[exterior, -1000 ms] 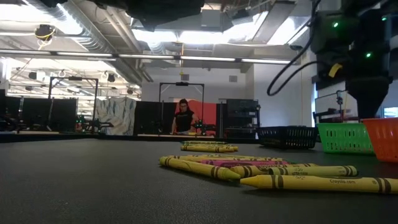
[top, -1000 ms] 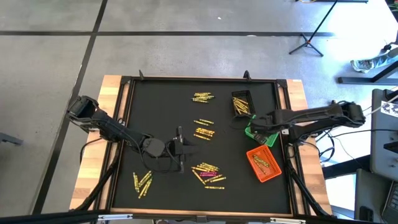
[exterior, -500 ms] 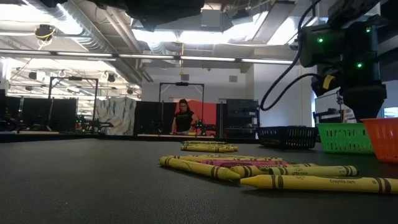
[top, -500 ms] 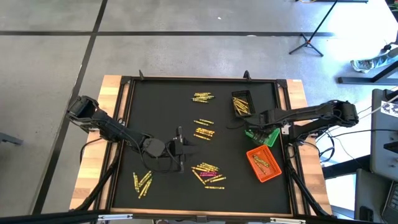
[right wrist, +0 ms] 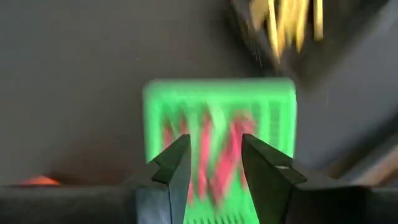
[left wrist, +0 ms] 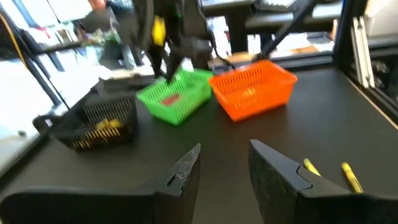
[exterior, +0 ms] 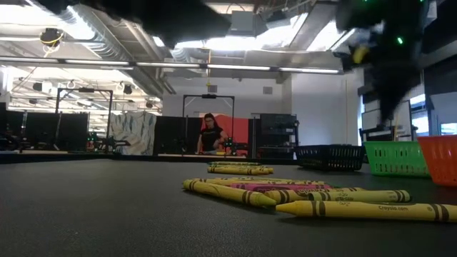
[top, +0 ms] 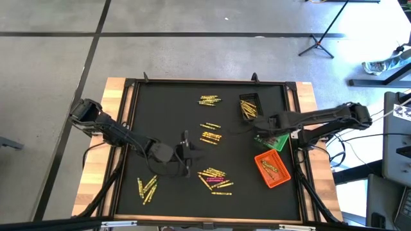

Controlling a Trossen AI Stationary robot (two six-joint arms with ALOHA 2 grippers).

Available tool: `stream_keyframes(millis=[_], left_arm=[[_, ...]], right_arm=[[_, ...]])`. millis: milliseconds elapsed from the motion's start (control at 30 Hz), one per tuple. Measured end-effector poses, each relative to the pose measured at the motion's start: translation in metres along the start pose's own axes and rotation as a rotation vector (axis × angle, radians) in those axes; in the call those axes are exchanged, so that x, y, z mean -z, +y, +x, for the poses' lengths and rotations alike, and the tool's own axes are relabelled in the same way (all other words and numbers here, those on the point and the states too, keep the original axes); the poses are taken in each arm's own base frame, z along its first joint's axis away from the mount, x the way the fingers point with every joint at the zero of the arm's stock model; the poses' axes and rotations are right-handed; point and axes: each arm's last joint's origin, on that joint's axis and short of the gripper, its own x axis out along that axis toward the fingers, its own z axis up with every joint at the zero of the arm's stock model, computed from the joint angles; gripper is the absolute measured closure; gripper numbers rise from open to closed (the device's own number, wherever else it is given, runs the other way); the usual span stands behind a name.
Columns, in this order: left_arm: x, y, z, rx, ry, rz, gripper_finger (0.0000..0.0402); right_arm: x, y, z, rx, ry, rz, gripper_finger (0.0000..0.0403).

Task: Sort crayons
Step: Put the green crayon into the orange basket

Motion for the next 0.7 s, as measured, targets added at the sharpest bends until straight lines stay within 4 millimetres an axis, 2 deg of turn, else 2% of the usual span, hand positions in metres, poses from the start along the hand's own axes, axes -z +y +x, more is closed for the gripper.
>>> stream_keyframes(millis=[200,333,567,700], left_arm=[[0.018,-0.007,-0.005,0.018,0.181,-0.052,0.0283],[0.015,-0.014,-0.01,0.062,0.368,-0.105,0.0283],[0.006,-0.019,-0.032,0.068,0.805,-0.283,0.0283],[0.013,-0.026,-0.049,0.043,1.015,-0.47,0.0283]], right_arm=[[-0.021,0.034,-0.017,-0.119,-0.418,-0.178,0.0265],[-0.029,0.052,-0.015,-0.19,-0.656,-0.278,0.0265],[-0.033,0.06,-0.006,-0.251,-0.935,-0.323,0.0265],[-0.034,0.061,-0.007,-0.265,-1.017,-0.341,0.0265]])
